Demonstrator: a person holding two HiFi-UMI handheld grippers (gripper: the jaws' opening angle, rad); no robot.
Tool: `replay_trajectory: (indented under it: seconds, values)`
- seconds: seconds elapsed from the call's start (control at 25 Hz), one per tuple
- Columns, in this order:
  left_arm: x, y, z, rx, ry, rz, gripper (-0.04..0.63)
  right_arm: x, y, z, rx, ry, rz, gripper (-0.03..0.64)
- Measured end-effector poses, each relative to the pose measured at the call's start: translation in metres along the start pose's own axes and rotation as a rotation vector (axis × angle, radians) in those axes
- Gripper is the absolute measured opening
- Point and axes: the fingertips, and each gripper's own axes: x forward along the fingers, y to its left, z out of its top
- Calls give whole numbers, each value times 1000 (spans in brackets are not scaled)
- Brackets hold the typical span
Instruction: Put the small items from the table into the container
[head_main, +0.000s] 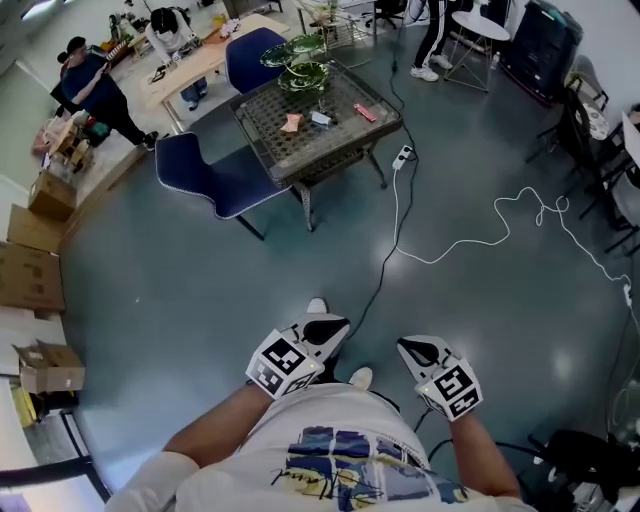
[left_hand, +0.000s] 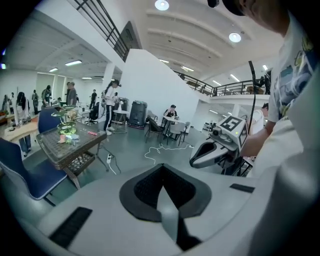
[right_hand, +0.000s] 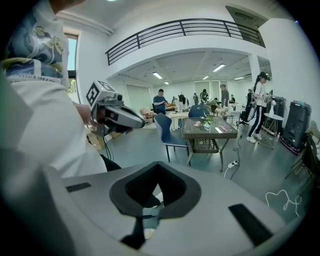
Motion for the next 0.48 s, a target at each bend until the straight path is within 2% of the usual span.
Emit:
replay_trajectory:
  seconds: [0.12, 0.28, 0.36, 0.48]
  values:
    - [5, 38, 11, -10, -15, -3, 9, 33, -21, 13, 3, 24, 18, 8]
    - [19, 112, 37, 18, -45, -12, 9, 82, -68, 49, -5, 51, 7, 9]
    - [25, 151, 60, 29, -69, -27, 9, 104, -91, 76, 4, 47, 1, 11]
    - [27, 202, 100, 36, -122, -54, 11, 143, -134, 114, -37, 82, -19, 29]
